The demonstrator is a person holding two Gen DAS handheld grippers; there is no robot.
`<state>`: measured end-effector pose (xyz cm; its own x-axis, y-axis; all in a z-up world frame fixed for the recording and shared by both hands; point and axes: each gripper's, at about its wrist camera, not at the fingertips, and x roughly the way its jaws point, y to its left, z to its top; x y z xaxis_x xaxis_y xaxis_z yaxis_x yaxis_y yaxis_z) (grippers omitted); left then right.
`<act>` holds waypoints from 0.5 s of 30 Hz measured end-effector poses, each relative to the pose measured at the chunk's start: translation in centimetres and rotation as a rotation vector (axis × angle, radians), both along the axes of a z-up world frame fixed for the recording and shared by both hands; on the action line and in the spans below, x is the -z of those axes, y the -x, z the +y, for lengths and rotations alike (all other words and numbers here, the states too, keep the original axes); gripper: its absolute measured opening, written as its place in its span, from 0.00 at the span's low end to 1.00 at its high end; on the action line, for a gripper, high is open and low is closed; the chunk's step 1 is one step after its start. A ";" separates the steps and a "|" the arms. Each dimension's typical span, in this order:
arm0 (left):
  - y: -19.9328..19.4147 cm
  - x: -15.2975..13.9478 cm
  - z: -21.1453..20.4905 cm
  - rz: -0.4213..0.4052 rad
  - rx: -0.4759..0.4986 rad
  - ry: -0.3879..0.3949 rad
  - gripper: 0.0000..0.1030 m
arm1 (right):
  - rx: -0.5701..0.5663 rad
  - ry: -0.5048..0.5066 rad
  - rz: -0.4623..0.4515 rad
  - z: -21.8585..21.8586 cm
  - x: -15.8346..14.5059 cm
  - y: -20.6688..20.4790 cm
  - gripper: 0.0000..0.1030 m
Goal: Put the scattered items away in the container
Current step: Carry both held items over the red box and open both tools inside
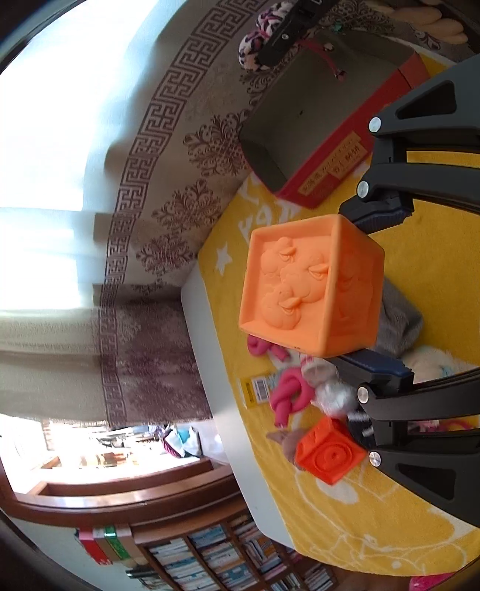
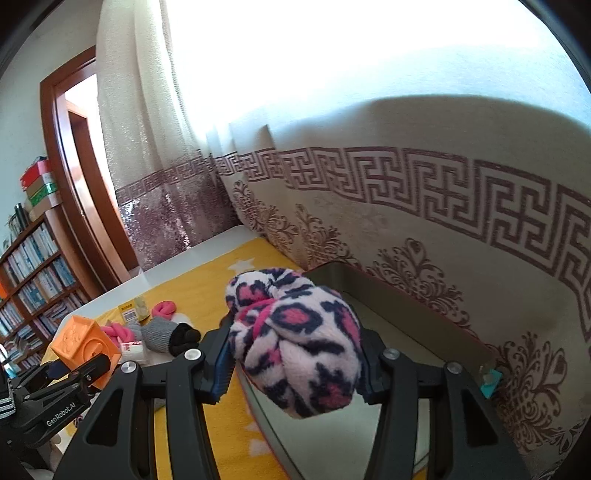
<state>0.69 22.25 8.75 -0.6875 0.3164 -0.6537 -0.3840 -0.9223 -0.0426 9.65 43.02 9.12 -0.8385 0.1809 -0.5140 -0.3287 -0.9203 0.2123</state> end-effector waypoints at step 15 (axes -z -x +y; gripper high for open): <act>-0.3 -3.2 10.3 -0.050 0.279 -0.196 0.93 | 0.076 0.025 -0.017 4.7 0.8 -1.9 0.69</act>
<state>0.98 32.59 11.98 -0.5255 0.6107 -0.5924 -0.6137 -0.7543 -0.2333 11.51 47.68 8.33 -0.8140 0.2312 -0.5330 -0.4015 -0.8869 0.2285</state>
